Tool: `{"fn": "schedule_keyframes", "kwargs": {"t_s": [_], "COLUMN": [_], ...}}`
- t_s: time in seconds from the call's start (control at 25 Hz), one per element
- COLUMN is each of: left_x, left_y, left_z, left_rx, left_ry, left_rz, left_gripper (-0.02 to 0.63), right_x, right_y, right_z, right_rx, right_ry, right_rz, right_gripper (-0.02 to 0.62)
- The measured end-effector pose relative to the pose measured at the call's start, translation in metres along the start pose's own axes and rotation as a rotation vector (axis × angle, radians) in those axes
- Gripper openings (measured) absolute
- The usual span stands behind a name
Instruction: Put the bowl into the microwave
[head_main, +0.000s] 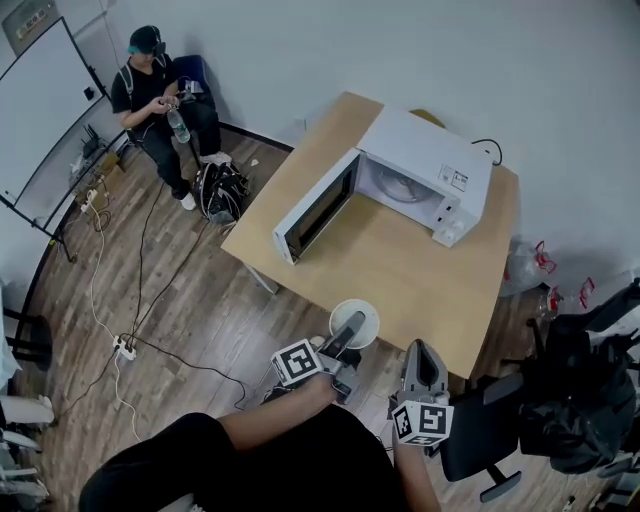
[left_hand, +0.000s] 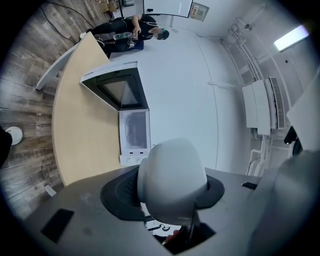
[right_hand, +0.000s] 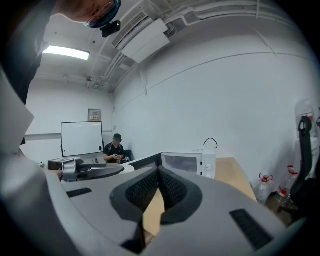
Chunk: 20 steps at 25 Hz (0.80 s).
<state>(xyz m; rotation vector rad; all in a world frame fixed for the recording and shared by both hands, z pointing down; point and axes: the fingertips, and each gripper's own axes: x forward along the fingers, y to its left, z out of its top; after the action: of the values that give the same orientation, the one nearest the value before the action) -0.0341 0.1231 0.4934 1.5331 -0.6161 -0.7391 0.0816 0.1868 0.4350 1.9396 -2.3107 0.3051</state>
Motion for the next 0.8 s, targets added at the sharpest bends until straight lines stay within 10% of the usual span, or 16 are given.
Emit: {"fn": "schedule_keyframes", "kwargs": {"t_s": [0.8], "left_x": [0.134], "left_y": [0.040], "left_z": [0.113], "left_rx": [0.056], "left_ry": [0.165], "left_rz": [0.036], "left_gripper": [0.216], "right_x": [0.159], "right_y": [-0.012], "right_z": [0.003], "right_rx": [0.105], "right_ry": [0.111], "right_rz": [-0.105], "right_gripper": [0.060]}}
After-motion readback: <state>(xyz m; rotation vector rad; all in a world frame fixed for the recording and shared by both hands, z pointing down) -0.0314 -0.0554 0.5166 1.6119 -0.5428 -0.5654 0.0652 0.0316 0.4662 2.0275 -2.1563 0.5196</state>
